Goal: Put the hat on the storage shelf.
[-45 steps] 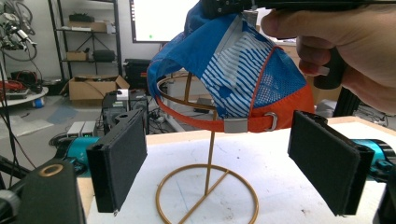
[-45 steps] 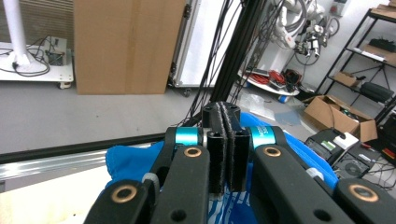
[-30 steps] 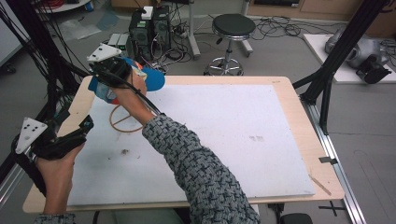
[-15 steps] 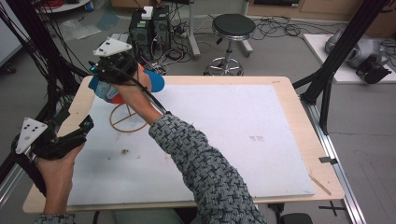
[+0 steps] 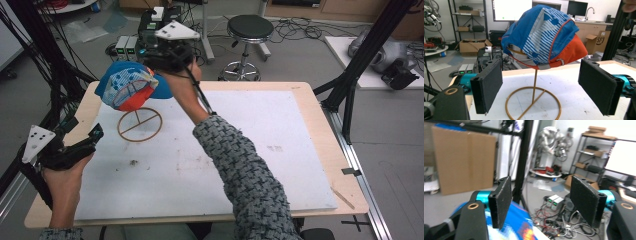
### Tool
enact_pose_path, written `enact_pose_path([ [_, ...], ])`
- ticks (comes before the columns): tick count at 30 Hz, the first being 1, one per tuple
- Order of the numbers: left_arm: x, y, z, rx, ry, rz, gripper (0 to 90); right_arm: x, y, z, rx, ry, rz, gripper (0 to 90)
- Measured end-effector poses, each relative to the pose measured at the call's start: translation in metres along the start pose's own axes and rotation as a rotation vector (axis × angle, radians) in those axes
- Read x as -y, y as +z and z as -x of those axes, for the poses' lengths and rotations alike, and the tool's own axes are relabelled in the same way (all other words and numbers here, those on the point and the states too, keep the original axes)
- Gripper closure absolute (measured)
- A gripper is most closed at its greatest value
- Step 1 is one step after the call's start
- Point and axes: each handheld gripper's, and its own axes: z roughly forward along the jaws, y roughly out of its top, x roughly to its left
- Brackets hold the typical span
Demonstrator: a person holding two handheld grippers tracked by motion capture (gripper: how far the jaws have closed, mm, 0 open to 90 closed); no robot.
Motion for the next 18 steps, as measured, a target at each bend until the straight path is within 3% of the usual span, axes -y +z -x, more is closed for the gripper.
enact_pose_path([
  [1, 0.001, 0.001, 0.0, -0.001, 0.002, -0.001, 19.7, 0.002, -0.016, 0.019, 0.04, 0.015, 0.006, 30.4],
  [3, 0.001, 0.001, 0.0, -0.003, 0.001, -0.003, 19.7, 0.005, -0.03, 0.035, 0.081, 0.026, 0.012, 28.3],
  [4, 0.001, 0.001, 0.0, -0.003, 0.001, -0.003, 19.7, 0.005, -0.03, 0.035, 0.081, 0.026, 0.012, 28.3],
  [5, 0.002, 0.002, 0.0, -0.003, -0.003, -0.001, 19.7, 0.009, -0.049, 0.055, 0.128, 0.046, 0.014, 27.7],
  [6, 0.002, 0.002, 0.0, -0.003, -0.003, -0.001, 19.7, 0.009, -0.049, 0.055, 0.128, 0.046, 0.014, 27.7],
  [7, 0.002, 0.004, 0.001, -0.001, 0.004, -0.005, 19.8, 0.013, -0.067, 0.07, 0.171, 0.045, 0.016, 27.1],
  [12, 0.003, 0.01, 0.003, 0.006, 0.006, -0.012, 19.7, 0.024, -0.112, 0.104, 0.25, 0.052, 0.025, 25.0],
  [14, 0.004, 0.012, 0.003, 0.006, 0.01, -0.016, 19.7, 0.027, -0.121, 0.11, 0.27, 0.049, 0.027, 24.7],
  [15, 0.005, 0.013, 0.003, 0.009, 0.006, -0.015, 19.7, 0.034, -0.138, 0.123, 0.294, 0.066, 0.014, 23.8],
  [16, 0.005, 0.014, 0.004, 0.007, 0.009, -0.016, 19.7, 0.034, -0.138, 0.123, 0.294, 0.066, 0.014, 23.8],
  [17, 0.006, 0.016, 0.004, 0.004, 0.009, -0.014, 19.7, 0.043, -0.157, 0.135, 0.324, 0.084, 0.029, 23.2],
  [18, 0.006, 0.017, 0.004, 0.006, 0.011, -0.016, 19.7, 0.046, -0.163, 0.139, 0.329, 0.095, 0.021, 22.5],
])
